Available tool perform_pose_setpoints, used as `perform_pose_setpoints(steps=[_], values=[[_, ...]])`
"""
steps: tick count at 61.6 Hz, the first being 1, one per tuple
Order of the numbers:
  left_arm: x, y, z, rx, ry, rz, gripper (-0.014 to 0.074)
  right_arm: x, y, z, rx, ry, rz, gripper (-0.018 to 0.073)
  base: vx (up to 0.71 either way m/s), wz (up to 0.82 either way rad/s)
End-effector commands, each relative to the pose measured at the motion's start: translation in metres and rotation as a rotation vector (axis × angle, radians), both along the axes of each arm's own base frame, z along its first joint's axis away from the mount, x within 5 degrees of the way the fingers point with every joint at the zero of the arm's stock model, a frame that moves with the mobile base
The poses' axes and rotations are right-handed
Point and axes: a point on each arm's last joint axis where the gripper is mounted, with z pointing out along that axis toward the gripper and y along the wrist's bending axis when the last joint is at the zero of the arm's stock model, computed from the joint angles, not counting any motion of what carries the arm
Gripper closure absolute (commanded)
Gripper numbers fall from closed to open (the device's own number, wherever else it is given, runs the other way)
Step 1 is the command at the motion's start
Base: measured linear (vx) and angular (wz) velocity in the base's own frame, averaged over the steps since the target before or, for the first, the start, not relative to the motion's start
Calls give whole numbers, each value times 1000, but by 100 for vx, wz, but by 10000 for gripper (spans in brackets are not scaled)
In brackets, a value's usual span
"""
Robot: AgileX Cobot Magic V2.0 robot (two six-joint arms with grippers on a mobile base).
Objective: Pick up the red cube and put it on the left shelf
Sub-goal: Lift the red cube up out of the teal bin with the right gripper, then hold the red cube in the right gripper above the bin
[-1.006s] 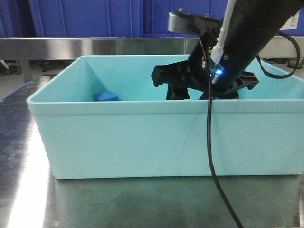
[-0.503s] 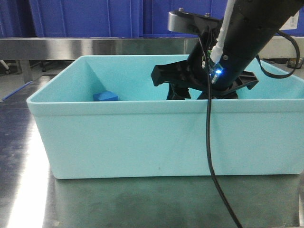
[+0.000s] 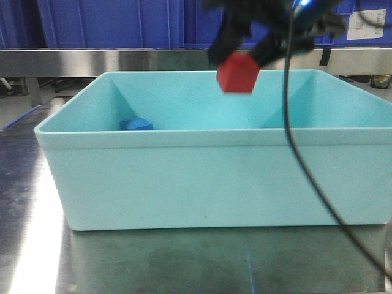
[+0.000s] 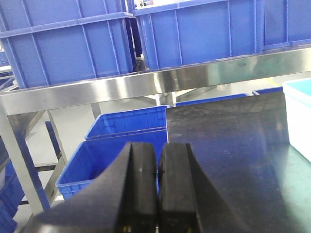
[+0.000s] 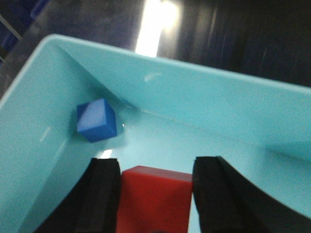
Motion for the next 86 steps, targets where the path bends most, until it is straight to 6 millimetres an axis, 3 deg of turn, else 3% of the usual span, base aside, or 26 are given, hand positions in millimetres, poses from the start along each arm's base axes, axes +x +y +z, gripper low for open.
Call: perform_pose_setpoints(steps=[1, 13, 21, 41, 63, 86], values=[[1, 0, 0, -5, -62, -4, 491, -15, -10, 52, 88, -205, -6, 511, 0, 0], [1, 0, 0, -5, -62, -4, 491, -45, -29, 88, 57, -364, 16, 511, 0, 0], [1, 0, 0, -5, -62, -4, 491, -61, -44, 94, 42, -414, 4, 511, 0, 0], [1, 0, 0, -5, -62, -4, 491, -96, -78, 63, 19, -395, -56, 511, 0, 0], [1, 0, 0, -5, -62, -4, 491, -132, -114, 42, 12, -429, -167, 511, 0, 0], [1, 0, 0, -5, -62, -4, 491, -153, -127, 23, 10, -446, -209, 511, 0, 0]])
